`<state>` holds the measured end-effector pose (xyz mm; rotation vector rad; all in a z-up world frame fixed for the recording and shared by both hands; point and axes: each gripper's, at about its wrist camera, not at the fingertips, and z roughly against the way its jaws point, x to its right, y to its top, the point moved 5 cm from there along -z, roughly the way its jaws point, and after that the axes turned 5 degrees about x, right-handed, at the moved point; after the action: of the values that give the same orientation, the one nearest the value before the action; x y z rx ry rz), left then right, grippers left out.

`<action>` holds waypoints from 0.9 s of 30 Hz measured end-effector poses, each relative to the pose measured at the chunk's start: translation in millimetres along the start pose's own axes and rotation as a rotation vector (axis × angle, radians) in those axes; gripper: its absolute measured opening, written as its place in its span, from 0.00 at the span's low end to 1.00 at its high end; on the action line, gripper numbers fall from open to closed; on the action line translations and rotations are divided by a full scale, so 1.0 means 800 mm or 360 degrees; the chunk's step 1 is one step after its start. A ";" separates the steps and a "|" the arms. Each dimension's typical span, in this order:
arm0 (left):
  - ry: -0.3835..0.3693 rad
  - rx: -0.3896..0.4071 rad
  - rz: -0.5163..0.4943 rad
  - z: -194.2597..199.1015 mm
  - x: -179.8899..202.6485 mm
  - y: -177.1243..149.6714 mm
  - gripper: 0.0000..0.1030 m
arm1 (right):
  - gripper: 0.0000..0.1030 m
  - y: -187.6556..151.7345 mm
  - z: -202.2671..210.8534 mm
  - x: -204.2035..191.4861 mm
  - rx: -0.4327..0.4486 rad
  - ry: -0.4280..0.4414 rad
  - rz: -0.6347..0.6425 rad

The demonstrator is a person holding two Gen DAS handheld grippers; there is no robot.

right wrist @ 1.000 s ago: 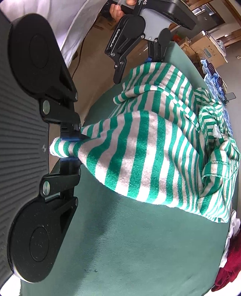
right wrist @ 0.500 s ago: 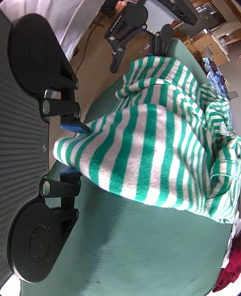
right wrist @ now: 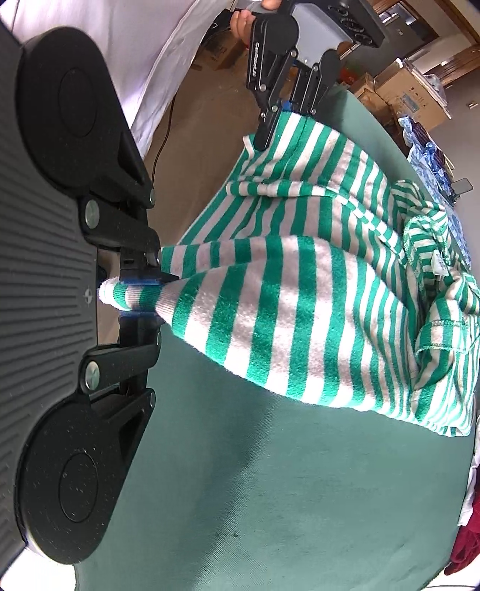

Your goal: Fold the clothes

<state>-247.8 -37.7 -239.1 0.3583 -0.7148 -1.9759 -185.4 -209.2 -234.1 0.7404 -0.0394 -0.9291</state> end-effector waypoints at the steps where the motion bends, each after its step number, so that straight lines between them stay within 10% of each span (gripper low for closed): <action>1: 0.0025 -0.0009 -0.0025 -0.002 0.002 0.000 0.06 | 0.12 0.000 0.002 0.000 0.0008 0.0014 -0.0022; 7: 0.0021 0.0037 0.0084 0.012 0.002 0.001 0.07 | 0.12 0.003 0.009 -0.004 0.0026 0.0027 -0.0072; 17: -0.0031 0.0041 0.0112 -0.033 -0.025 -0.020 0.65 | 0.12 0.013 0.012 -0.010 -0.0023 0.0047 -0.0123; 25: -0.0075 0.0096 0.0125 -0.041 -0.042 -0.022 0.64 | 0.11 0.027 0.021 -0.014 -0.0136 0.0015 -0.0073; 27: -0.0109 0.0097 0.0095 -0.044 -0.033 -0.019 0.48 | 0.11 0.028 0.020 -0.016 -0.0146 0.0012 -0.0072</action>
<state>-227.2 -20.7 -277.6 0.3035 -0.8221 -1.9210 -182.6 -200.4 -204.7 0.6619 0.0268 -0.9651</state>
